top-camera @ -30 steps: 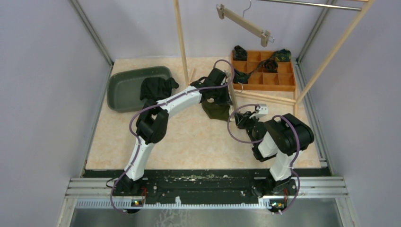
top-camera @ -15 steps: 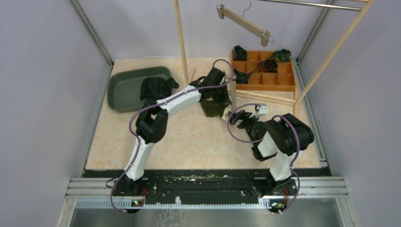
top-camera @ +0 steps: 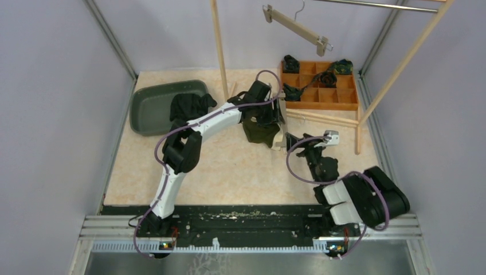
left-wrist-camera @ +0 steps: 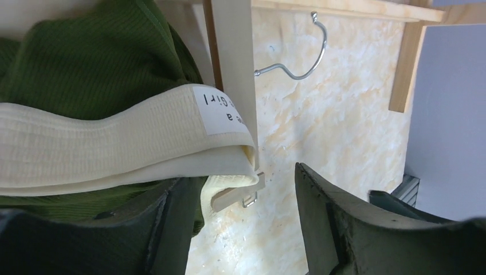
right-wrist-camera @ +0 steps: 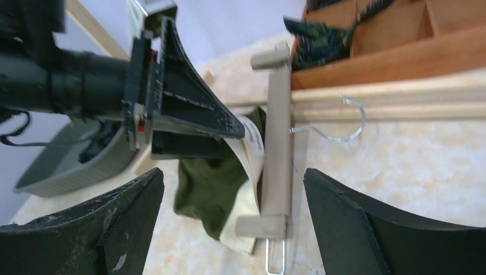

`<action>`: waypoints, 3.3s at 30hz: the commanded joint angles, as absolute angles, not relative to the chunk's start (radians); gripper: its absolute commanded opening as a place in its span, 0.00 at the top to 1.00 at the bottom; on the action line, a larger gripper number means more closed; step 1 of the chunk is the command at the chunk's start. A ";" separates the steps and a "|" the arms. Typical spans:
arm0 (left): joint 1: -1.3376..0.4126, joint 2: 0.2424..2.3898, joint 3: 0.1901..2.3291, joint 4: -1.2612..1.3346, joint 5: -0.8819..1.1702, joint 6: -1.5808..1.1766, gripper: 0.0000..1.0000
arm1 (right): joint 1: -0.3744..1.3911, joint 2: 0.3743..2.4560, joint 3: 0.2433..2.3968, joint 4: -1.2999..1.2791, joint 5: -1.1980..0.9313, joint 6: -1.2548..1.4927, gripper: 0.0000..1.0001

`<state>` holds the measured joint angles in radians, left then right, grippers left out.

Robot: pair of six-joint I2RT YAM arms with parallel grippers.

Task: Clip the underwear to the hanger

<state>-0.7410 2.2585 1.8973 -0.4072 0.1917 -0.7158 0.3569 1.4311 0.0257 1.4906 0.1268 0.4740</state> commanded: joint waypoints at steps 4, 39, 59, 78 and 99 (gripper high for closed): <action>-0.719 2.138 1.924 -0.403 0.115 -0.667 0.33 | 0.350 1.041 0.110 0.943 0.230 0.424 0.08; -0.549 2.057 1.375 0.110 0.272 -0.896 0.33 | 0.325 0.886 0.316 0.398 0.209 0.437 0.05; -0.523 2.099 1.362 0.211 0.308 -0.991 0.34 | 0.315 0.876 0.308 0.399 0.195 0.438 0.06; -0.475 2.001 1.247 0.247 0.374 -1.002 0.34 | 0.312 0.903 0.311 0.421 0.177 0.442 0.06; -0.474 2.121 1.333 0.315 0.435 -1.060 0.40 | 0.311 0.909 0.316 0.428 0.174 0.433 0.06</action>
